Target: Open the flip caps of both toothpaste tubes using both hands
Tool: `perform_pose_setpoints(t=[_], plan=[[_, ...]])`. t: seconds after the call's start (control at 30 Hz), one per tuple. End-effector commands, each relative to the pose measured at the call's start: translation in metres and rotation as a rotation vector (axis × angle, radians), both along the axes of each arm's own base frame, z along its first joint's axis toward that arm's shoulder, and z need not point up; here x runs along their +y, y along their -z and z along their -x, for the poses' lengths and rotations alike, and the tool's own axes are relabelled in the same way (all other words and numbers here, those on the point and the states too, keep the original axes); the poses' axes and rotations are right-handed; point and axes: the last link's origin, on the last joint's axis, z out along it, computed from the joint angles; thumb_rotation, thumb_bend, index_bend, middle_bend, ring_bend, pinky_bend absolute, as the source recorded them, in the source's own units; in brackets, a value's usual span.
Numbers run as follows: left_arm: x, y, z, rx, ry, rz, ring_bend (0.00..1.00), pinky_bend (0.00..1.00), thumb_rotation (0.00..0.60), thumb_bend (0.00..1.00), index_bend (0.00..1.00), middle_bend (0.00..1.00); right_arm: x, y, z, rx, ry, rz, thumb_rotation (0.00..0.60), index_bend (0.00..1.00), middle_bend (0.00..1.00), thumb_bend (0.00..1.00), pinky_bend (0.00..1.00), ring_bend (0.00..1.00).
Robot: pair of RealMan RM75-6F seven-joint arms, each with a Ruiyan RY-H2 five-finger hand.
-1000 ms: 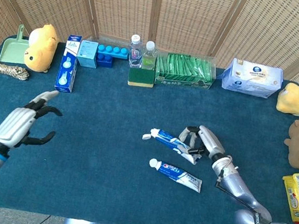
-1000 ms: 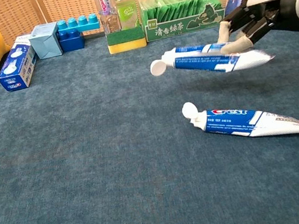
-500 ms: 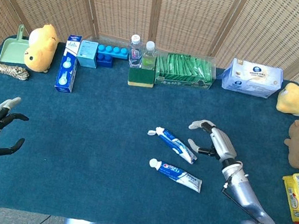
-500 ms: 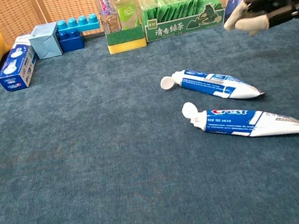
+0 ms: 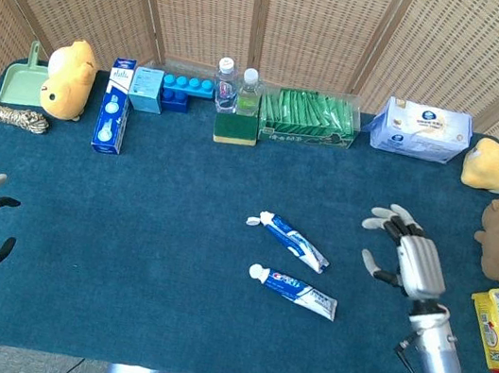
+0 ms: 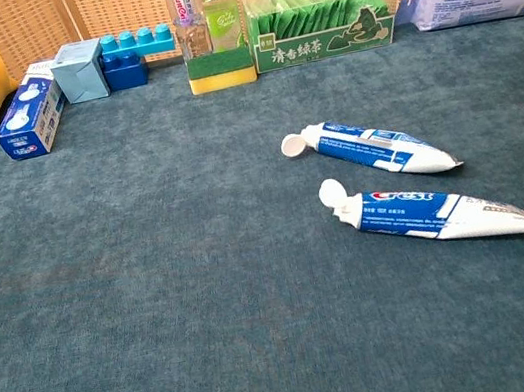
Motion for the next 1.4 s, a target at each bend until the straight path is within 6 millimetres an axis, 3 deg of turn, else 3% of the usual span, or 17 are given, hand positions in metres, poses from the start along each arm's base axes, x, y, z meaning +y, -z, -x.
perform_pose_setpoints(t=[0.03,0.4,0.6,1.4], plan=[[-0.006,0.004,0.007,0.047,0.002,-0.027,0.00,0.11,0.600,0.33,0.26,0.10,0.026,-0.009,0.013,0.107,0.016,0.054,0.600,0.37,0.27,0.38,0.22,0.12],[-0.024,0.008,0.016,0.106,-0.009,-0.049,0.00,0.08,0.600,0.29,0.25,0.10,0.073,-0.011,0.037,0.295,0.095,0.141,0.600,0.39,0.27,0.37,0.21,0.13],[-0.031,0.009,0.019,0.117,-0.028,-0.050,0.00,0.08,0.600,0.29,0.25,0.10,0.092,-0.014,0.040,0.293,0.130,0.156,0.600,0.40,0.28,0.37,0.21,0.13],[-0.034,0.003,-0.001,0.087,0.024,-0.052,0.00,0.06,0.600,0.29,0.24,0.09,0.098,-0.014,0.050,0.242,0.129,0.150,0.600,0.40,0.28,0.36,0.21,0.13]])
